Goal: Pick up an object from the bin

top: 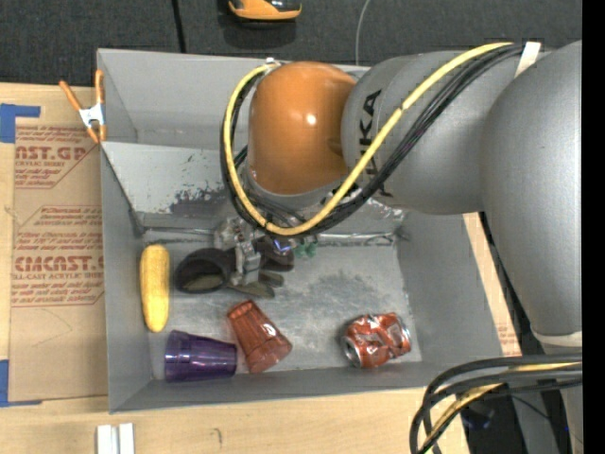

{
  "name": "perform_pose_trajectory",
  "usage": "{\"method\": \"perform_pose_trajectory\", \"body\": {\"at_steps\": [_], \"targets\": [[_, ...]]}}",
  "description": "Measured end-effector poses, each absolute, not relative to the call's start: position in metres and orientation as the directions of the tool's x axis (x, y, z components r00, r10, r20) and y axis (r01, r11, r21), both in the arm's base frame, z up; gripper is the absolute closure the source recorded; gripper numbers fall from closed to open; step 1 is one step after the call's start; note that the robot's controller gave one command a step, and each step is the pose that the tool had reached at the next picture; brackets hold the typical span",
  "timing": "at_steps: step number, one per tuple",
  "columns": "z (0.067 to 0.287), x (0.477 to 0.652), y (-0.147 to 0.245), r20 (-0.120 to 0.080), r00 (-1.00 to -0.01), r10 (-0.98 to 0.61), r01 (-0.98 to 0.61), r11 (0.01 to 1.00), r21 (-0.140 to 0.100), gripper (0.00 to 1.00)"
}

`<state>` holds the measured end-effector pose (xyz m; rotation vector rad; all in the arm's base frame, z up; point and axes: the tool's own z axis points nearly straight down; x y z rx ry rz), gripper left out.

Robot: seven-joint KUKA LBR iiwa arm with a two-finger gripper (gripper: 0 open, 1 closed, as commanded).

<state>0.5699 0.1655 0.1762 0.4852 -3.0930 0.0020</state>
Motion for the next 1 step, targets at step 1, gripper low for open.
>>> {"method": "perform_pose_trajectory", "body": {"at_steps": [1], "targets": [[0.2565, 0.5780, 0.1638, 0.000, -0.952, -0.308, -0.308, 0.952, 0.000, 1.00]]}}
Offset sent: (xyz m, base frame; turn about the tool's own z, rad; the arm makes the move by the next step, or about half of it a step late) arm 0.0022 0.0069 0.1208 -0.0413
